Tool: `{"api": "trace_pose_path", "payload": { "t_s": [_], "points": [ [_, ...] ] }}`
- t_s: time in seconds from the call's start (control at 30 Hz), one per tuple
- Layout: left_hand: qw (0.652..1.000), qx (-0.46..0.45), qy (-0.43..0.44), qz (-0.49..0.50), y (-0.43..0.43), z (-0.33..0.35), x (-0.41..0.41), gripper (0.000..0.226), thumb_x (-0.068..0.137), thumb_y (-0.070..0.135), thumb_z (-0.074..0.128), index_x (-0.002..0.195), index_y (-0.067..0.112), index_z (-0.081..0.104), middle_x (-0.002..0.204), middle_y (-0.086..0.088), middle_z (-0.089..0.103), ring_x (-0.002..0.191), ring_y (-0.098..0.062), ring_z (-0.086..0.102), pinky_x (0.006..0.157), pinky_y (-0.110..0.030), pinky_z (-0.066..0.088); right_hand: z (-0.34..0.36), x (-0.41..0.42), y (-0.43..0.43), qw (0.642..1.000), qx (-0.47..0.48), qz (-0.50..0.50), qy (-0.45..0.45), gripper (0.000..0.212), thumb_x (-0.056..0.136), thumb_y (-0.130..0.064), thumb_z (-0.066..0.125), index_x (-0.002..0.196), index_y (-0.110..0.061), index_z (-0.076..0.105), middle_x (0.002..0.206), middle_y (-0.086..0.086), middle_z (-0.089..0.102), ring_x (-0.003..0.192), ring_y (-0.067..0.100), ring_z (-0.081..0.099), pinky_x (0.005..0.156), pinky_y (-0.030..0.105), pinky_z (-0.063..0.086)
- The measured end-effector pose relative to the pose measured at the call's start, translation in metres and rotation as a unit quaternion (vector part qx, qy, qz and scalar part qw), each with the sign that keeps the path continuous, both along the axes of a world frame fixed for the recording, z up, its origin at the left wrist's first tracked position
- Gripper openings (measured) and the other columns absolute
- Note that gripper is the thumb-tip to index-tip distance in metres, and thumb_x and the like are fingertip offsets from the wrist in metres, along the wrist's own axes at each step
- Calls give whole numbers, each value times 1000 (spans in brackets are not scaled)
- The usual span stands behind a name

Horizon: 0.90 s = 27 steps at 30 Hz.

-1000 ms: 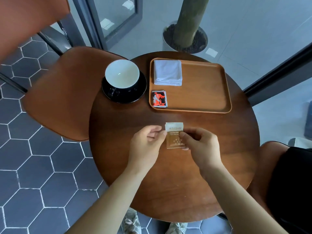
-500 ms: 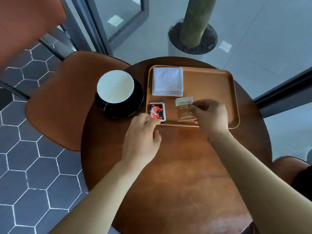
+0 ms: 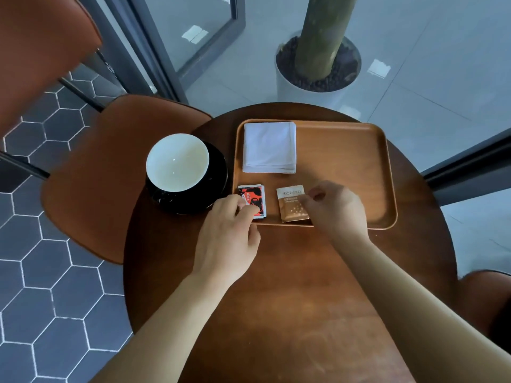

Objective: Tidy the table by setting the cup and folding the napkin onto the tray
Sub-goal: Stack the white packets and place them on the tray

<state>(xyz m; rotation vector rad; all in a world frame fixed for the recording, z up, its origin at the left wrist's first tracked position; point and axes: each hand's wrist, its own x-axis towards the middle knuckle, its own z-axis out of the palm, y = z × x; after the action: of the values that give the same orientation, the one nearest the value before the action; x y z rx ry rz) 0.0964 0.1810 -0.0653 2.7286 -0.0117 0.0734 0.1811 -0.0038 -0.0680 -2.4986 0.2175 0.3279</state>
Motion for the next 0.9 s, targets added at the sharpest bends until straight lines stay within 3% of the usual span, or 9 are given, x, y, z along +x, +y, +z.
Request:
{"api": "trace_pose_path", "payload": {
  "t_s": [0.07,0.17,0.3,0.37,0.53,0.73,0.9],
  "points": [
    [1000,3,-1,-10,2,-2,2,28,80,6,69,108,6,70,105,-11,62,97,-31,60,75,-42,56,6,-6,1,998,-13,18,-54,10,85,-29,69,93,-23,72,91,-3,70,88,24,64,73,34,51],
    [1000,-8,-7,0,5,-5,-1,25,80,7,68,105,5,69,105,-11,61,95,-30,59,74,-40,55,10,-19,18,975,-22,135,-178,11,86,-15,67,95,-15,73,86,-2,69,89,27,57,65,35,50],
    [1000,-21,0,19,9,-9,-9,27,81,9,65,108,6,68,110,-10,60,102,-29,58,77,-38,55,3,-25,49,962,-80,227,-127,16,89,-24,65,101,-16,70,98,-1,69,103,25,53,70,39,53],
    [999,-41,-3,29,11,-11,-10,29,81,8,65,111,6,67,112,-9,60,103,-28,58,81,-36,53,-2,-26,56,964,-97,218,-116,19,89,-30,66,103,-17,70,98,0,68,107,26,53,72,39,53],
    [998,-64,-6,22,14,-12,-8,29,80,6,67,110,6,69,111,-6,61,101,-25,59,80,-32,51,-7,-28,69,978,-91,159,-100,16,89,-35,64,98,-21,67,86,-3,69,93,24,58,64,33,51],
    [999,-44,-4,7,16,-12,-7,29,80,7,67,109,5,69,110,-6,61,104,-25,56,85,-31,49,-2,-25,74,988,-53,135,-58,13,89,-28,63,98,-21,69,87,0,73,88,26,64,69,35,53],
    [999,-36,10,2,17,-9,-7,26,81,9,66,107,6,68,113,-7,59,100,-25,57,77,-34,53,10,-25,53,991,-37,94,-88,10,87,-24,64,94,-24,72,85,0,73,81,29,66,67,37,54]
  ]
}}
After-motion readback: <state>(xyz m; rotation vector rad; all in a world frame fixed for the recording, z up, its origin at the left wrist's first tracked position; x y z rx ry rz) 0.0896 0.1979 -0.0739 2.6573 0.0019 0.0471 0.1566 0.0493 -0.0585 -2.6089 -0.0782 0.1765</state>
